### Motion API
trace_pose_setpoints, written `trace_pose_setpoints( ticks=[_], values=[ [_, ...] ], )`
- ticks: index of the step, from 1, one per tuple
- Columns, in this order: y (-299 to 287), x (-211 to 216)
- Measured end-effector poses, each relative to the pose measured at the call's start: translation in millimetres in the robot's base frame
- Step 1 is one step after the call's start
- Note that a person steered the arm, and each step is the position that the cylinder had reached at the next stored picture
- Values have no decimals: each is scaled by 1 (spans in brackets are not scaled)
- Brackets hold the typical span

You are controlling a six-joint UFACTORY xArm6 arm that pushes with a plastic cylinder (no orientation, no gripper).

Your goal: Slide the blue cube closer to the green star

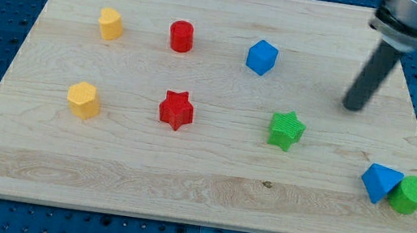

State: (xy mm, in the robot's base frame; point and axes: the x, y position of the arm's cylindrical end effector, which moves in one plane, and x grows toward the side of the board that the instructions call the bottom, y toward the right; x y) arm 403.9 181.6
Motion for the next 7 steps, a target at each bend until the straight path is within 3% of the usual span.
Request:
trace_pose_setpoints(
  ticks=[2,3,6,7],
  values=[
    [-111,-81],
    [-143,-85],
    [-145,-6],
    [-146,-5]
  ],
)
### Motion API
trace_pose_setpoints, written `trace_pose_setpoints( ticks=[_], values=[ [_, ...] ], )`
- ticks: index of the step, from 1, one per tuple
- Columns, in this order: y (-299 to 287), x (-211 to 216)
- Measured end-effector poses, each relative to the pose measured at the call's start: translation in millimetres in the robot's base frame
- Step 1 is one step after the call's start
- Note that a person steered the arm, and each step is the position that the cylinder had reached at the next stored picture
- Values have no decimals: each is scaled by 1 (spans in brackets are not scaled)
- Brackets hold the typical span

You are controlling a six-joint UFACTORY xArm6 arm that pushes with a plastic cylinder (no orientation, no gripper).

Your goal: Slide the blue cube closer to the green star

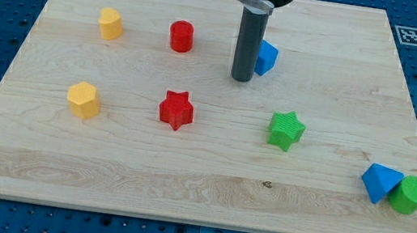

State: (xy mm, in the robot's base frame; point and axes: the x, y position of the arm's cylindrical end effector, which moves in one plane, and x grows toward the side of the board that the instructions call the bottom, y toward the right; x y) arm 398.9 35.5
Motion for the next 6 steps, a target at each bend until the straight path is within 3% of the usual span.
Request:
trace_pose_setpoints(
  ticks=[2,3,5,6],
  values=[
    [-33,-77],
    [-1,-62],
    [3,-49],
    [15,-19]
  ],
)
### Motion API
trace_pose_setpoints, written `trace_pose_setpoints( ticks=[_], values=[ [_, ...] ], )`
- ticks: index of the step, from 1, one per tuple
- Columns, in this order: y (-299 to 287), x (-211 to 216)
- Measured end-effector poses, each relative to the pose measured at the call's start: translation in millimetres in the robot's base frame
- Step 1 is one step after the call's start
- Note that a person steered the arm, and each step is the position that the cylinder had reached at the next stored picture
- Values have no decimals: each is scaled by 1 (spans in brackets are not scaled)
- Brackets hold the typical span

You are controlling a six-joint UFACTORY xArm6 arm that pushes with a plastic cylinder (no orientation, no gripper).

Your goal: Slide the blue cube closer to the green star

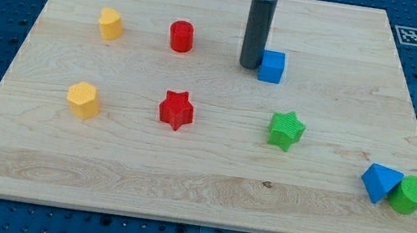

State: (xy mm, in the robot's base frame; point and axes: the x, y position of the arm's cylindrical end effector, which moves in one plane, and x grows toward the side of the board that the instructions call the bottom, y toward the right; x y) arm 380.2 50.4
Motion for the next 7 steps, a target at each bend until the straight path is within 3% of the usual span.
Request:
trace_pose_setpoints(
  ticks=[2,4,7],
  values=[
    [1,23],
    [-2,-48],
    [50,-18]
  ],
)
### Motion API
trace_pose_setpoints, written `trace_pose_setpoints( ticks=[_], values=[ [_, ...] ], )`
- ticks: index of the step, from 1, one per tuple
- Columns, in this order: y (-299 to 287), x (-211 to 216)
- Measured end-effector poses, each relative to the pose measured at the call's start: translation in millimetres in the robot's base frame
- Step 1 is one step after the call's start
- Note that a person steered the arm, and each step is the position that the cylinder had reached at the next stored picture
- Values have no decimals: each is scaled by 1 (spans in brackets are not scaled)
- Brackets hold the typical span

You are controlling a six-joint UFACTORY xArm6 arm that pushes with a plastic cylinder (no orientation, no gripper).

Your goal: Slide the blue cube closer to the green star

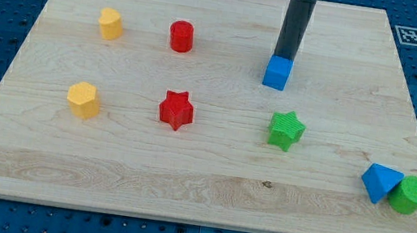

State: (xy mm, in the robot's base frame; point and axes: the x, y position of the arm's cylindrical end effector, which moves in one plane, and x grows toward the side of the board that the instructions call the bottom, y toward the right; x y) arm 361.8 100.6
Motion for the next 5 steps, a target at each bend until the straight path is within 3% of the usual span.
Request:
trace_pose_setpoints(
  ticks=[2,3,4,5],
  values=[
    [0,59],
    [0,67],
    [4,52],
    [-11,11]
  ],
)
